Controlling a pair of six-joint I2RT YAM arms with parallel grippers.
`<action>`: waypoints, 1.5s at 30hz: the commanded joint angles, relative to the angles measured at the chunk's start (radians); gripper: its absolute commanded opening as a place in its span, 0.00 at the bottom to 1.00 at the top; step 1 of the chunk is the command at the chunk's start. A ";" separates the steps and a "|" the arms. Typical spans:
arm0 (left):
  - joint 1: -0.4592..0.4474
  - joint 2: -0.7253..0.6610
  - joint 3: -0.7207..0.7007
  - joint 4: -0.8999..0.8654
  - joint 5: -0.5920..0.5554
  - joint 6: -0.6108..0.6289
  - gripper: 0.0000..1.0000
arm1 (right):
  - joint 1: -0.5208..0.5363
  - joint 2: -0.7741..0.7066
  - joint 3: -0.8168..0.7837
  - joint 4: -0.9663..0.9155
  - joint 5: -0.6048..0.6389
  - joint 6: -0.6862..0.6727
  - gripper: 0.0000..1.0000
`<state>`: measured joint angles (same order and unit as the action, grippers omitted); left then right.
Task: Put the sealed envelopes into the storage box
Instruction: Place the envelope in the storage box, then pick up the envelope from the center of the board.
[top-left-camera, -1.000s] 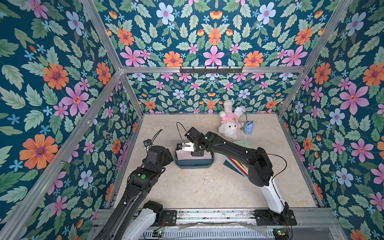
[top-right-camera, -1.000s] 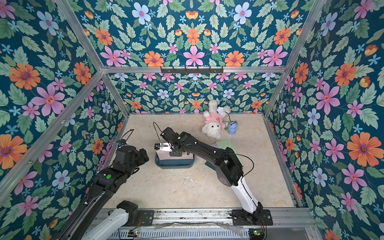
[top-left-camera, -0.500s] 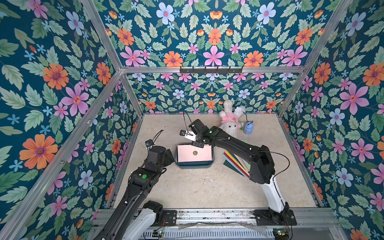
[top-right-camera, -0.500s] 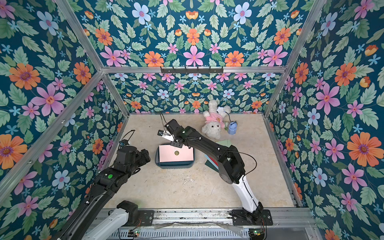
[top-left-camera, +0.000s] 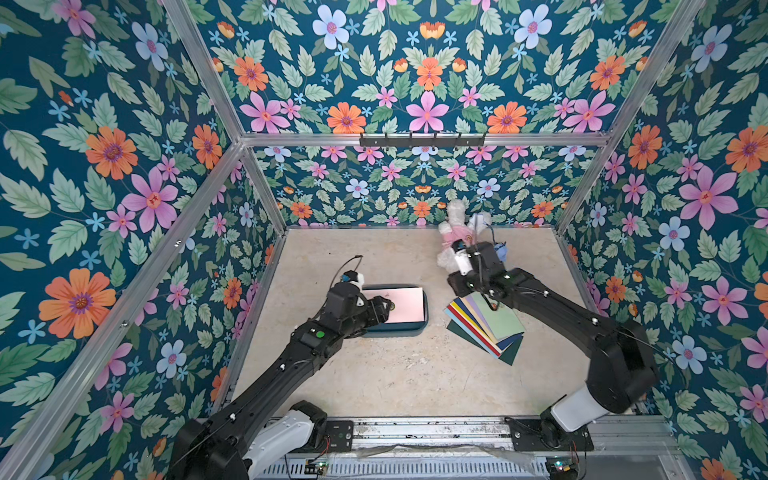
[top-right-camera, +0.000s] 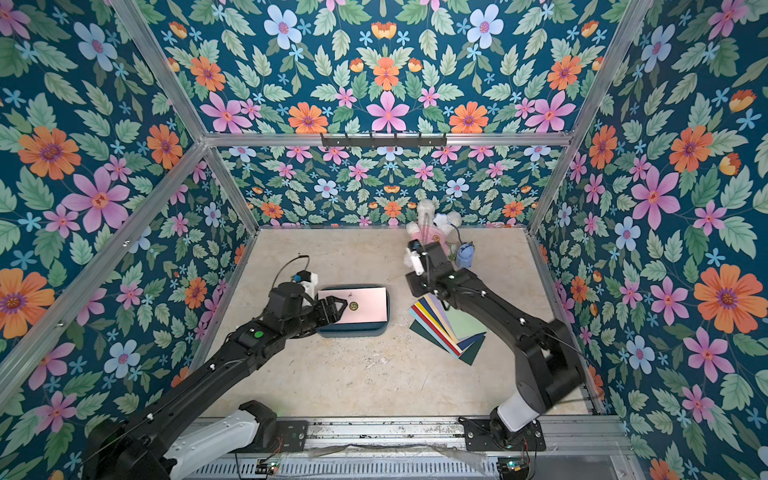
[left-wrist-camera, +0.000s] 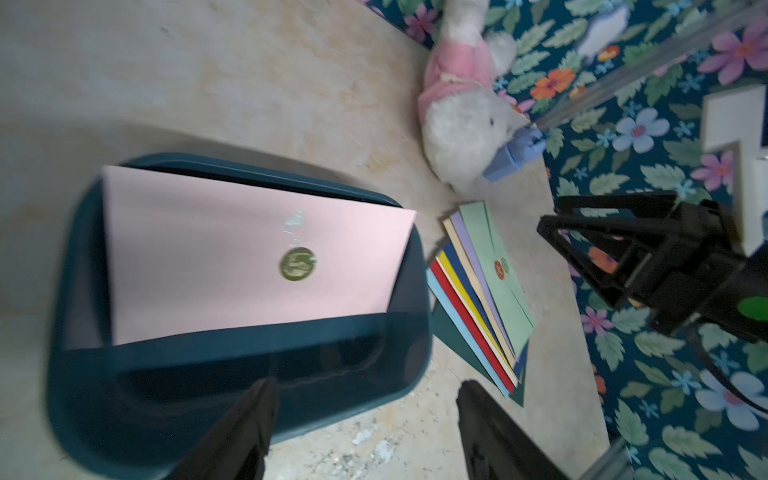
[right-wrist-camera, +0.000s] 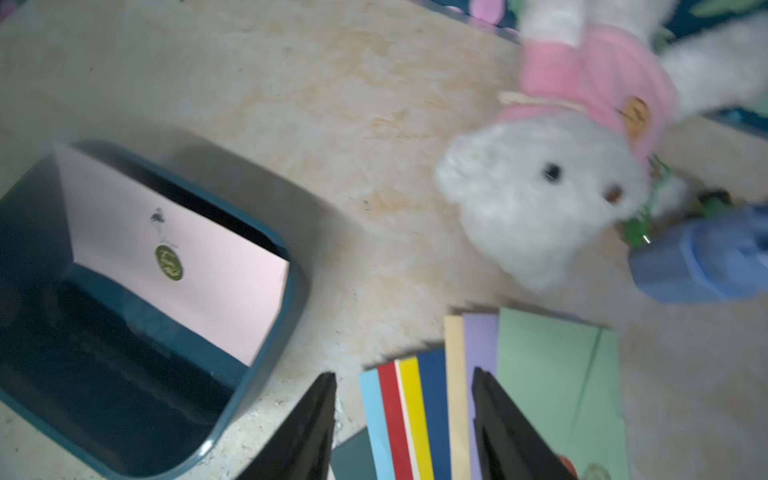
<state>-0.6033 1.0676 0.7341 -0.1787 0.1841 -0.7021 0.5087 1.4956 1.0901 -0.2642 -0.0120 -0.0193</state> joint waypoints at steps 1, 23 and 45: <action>-0.103 0.131 0.059 0.154 0.014 -0.035 0.73 | -0.124 -0.110 -0.169 0.179 -0.122 0.240 0.57; -0.273 1.076 0.752 0.297 0.271 -0.156 0.58 | -0.507 -0.041 -0.439 0.387 -0.229 0.485 0.58; -0.279 1.240 0.863 0.291 0.280 -0.160 0.62 | -0.508 0.056 -0.443 0.398 -0.281 0.487 0.55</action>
<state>-0.8833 2.3013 1.5970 0.1287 0.4721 -0.8612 0.0002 1.5436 0.6460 0.1131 -0.2798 0.4618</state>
